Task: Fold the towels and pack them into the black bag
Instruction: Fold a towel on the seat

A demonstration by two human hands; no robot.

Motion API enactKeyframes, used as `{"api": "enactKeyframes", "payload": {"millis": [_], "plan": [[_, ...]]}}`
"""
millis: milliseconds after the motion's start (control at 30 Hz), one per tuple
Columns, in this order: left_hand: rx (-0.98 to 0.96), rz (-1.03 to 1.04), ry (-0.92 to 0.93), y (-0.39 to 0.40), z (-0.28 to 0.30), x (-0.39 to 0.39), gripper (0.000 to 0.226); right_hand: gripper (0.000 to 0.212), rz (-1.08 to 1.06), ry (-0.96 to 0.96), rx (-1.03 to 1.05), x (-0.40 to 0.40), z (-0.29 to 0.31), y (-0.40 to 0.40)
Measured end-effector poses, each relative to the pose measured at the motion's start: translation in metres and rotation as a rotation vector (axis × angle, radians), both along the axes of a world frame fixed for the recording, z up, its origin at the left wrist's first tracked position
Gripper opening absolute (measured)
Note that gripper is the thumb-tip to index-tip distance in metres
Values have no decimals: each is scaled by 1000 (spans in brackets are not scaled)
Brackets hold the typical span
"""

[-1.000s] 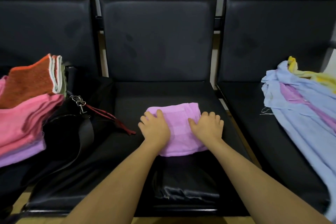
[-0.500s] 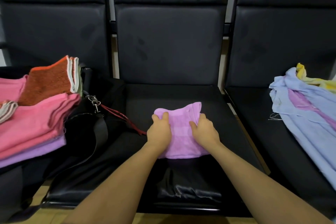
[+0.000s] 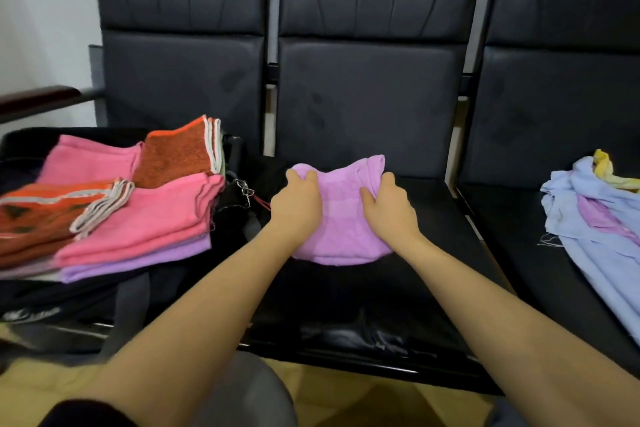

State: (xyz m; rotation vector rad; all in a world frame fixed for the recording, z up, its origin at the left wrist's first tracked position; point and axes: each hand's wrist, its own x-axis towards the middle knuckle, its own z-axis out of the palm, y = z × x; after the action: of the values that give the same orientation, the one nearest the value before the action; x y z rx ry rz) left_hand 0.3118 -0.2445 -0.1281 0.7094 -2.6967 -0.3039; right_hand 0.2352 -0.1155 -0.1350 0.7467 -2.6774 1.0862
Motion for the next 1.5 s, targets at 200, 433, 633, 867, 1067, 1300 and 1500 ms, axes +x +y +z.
{"api": "enactKeyframes", "payload": {"millis": [200, 433, 633, 867, 1067, 1300, 1500], "plan": [[-71, 87, 54, -57, 38, 38, 32, 27, 78, 5, -82, 35, 41, -53], [-111, 194, 63, -139, 59, 87, 32, 32, 223, -12, -141, 75, 74, -135], [-77, 270, 36, -196, 48, 128, 27, 40, 324, -84, -121, 107, 66, -198], [-141, 357, -160, -227, 2, 144, 37, 57, 234, -106, 145, 111, 22, -236], [46, 293, -227, -238, -13, 139, 40, 66, 429, 497, 383, 97, 17, -231], [-5, 336, -195, -230, -12, 141, 36, 58, 451, 129, 660, 87, 7, -235], [-216, 348, 60, -204, 4, 138, 24, 47, 408, 113, 354, 86, 16, -212]]}}
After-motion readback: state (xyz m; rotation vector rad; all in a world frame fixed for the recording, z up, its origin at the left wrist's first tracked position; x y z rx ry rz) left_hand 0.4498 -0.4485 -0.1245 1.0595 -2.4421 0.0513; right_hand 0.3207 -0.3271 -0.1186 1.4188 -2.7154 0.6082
